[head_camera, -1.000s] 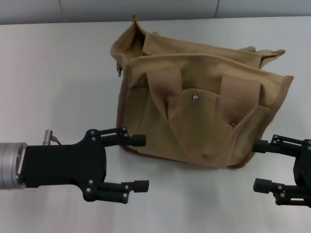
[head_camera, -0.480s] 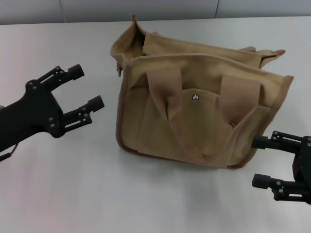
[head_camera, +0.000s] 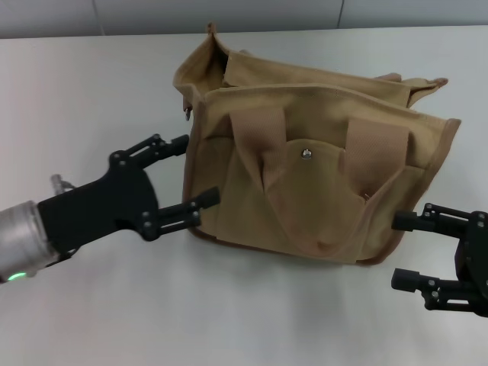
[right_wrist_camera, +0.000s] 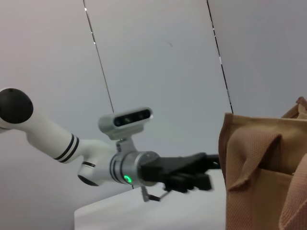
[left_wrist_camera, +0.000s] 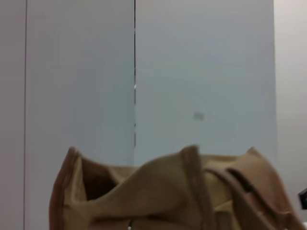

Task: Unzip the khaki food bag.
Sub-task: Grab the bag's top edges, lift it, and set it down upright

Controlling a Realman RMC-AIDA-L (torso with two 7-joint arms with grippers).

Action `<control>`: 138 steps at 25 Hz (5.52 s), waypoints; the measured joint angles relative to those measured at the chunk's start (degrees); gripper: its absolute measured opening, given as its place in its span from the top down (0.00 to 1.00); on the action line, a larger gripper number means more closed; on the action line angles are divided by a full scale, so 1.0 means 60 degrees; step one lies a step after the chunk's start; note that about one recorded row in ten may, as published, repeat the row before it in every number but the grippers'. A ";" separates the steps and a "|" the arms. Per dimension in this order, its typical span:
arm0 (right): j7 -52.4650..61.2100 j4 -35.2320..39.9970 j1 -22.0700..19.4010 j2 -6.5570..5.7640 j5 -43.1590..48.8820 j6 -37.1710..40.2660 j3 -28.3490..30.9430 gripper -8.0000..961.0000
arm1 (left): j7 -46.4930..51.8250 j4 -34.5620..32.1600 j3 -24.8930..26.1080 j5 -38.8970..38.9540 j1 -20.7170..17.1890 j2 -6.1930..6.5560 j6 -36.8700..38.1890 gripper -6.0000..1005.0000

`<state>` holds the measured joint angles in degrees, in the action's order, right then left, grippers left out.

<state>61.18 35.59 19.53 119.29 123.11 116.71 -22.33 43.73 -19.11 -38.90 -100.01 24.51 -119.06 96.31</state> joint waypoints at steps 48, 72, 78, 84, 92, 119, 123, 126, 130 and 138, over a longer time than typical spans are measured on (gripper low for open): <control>0.3429 0.1002 0.0754 -0.0019 -0.5119 -0.1759 0.0286 0.18 | -0.2019 0.1123 0.0335 0.2216 0.1555 0.0023 0.1369 0.93; 0.3393 0.1463 0.1617 0.0069 -0.5695 -0.4354 -0.5636 0.18 | -0.2117 0.1164 0.0116 0.2215 0.1580 -0.0019 0.1412 0.93; 0.3285 0.1891 0.1562 0.0080 -0.5928 -0.5440 -0.7052 0.36 | -0.2117 0.1172 -0.0021 0.2255 0.1644 -0.0019 0.1417 0.93; 0.3189 0.2336 0.1487 0.0084 -0.5949 -0.5634 -0.7672 0.59 | -0.2117 0.1137 -0.0022 0.2260 0.1674 -0.0020 0.1449 0.93; 0.3177 0.2752 0.1139 0.0086 -0.5973 -0.5589 -0.7667 0.69 | -0.2115 0.1087 -0.0002 0.2271 0.1675 -0.0010 0.1486 0.93; -0.0543 0.2193 -0.0186 0.0091 -0.7633 -0.3960 -0.7353 0.27 | -0.2040 0.1092 0.0050 0.2285 0.1669 -0.0005 0.1536 0.93; -0.1725 0.1667 -0.0217 0.0099 -0.8025 -0.3543 -0.7446 0.25 | -0.2029 0.1092 0.0064 0.2285 0.1672 -0.0006 0.1552 0.93; -0.2349 0.1325 -0.0183 0.0099 -0.8170 -0.3304 -0.7461 0.24 | -0.2029 0.1094 0.0066 0.2285 0.1679 -0.0006 0.1553 0.93; -0.2392 0.1275 0.0025 0.0061 -0.8152 -0.3419 -0.7517 0.24 | -0.2029 0.1100 0.0061 0.2286 0.1740 -0.0005 0.1543 0.93; -0.1202 0.1262 0.0645 0.0011 -0.7603 -0.4372 -0.7610 0.24 | -0.2029 0.1123 0.0003 0.2295 0.1788 -0.0004 0.1513 0.93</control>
<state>53.97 43.16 23.40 119.35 77.50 90.48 -67.99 31.55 -12.37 -38.88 -86.25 35.23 -119.08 105.39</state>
